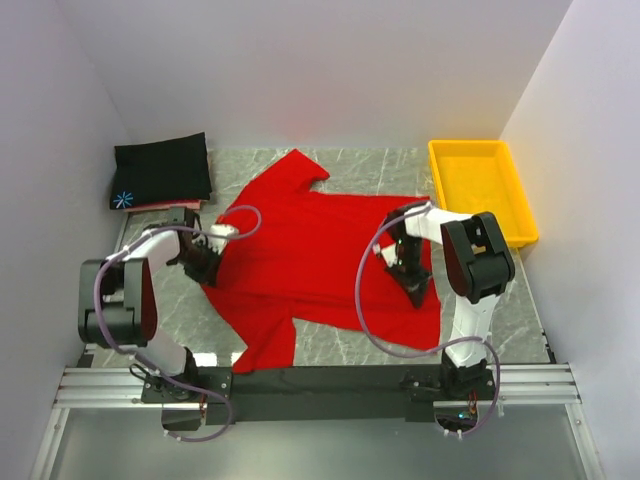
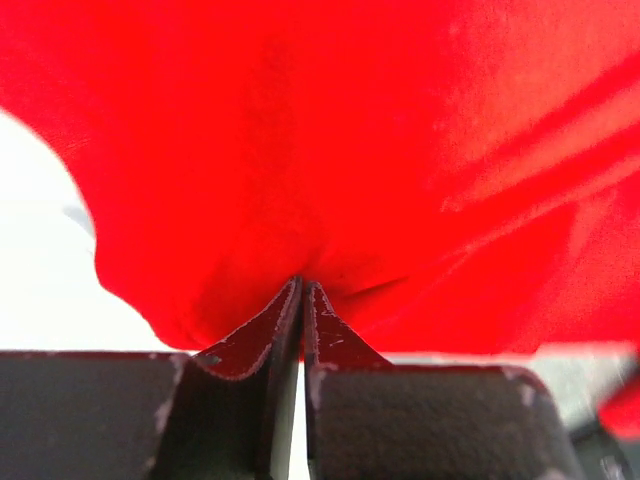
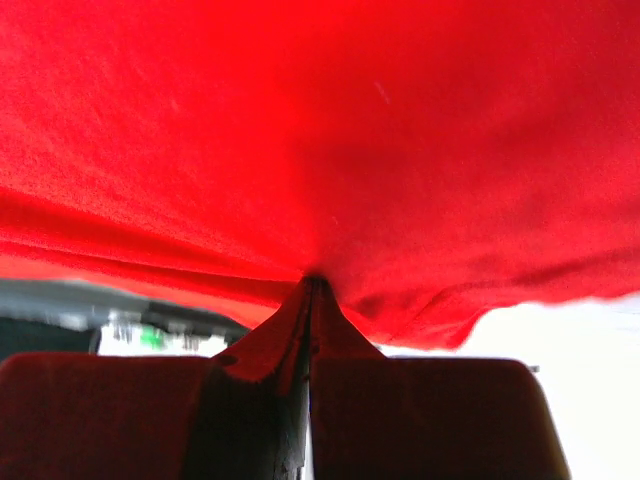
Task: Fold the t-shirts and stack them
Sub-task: Flatten the tshirt out
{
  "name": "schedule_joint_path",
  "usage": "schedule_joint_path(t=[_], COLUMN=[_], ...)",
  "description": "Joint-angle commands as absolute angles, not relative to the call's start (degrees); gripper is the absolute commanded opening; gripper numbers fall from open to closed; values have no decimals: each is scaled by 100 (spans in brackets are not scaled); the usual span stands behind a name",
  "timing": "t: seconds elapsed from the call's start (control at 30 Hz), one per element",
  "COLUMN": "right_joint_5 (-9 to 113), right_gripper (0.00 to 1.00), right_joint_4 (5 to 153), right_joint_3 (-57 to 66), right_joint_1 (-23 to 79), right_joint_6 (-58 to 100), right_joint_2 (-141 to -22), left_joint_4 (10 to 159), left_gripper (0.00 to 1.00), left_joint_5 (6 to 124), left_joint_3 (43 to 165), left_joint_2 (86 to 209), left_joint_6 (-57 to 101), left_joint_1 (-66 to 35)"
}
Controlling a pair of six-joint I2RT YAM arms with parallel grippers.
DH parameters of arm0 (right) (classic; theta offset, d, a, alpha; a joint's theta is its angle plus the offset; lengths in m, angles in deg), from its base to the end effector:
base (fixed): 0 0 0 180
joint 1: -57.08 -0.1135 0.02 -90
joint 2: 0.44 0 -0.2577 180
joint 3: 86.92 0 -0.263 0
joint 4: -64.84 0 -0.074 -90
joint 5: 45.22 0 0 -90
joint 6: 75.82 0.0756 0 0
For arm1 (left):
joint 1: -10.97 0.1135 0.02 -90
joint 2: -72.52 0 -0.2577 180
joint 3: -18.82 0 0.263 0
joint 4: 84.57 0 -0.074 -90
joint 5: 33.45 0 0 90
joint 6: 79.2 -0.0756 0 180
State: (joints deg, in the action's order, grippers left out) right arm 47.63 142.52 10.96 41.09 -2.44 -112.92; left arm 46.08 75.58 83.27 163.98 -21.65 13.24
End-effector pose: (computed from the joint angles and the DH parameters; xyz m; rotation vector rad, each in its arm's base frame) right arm 0.2866 0.0860 0.0765 0.7827 -2.7156 -0.0728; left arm 0.2959 -0.0129 0.1103 0.7822 2.6856 -0.3476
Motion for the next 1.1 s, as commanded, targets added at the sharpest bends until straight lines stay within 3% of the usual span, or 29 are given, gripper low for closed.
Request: schedule_joint_path(t=[0.0,0.1,0.23,0.5,0.77,1.07], right_joint_5=[5022,5093,5242,4663,4294,4399], right_gripper=[0,3,5,3,2,2], right_joint_4=[14192,14280,14473,14263,14254,14315], right_joint_3=[1625,1337,-13,-1906,-3015,-3244], right_joint_1=[3959,4020,4328,4487,4451,4153], right_joint_6=[-523,-638,-595,-147,-76,-375], right_joint_2=[-10900,-10557,-10695,-12249,-13341,-13570], left_joint_4=[3237,2724,2765,4119,4559,4173], left_gripper=[11,10,14,19,14,11], left_joint_5=[7500,7773,8203,8125,7590,7053], left_joint_3=[7938,7990,8962,10126,9310,8088], left_joint_2=[15929,15542,15505,17146,17431,16359], left_joint_6=[-2962,-3358,-2966,-1549,-1223,-1425], left_joint_1=[1387,1379,1387,1387,1387,1546])
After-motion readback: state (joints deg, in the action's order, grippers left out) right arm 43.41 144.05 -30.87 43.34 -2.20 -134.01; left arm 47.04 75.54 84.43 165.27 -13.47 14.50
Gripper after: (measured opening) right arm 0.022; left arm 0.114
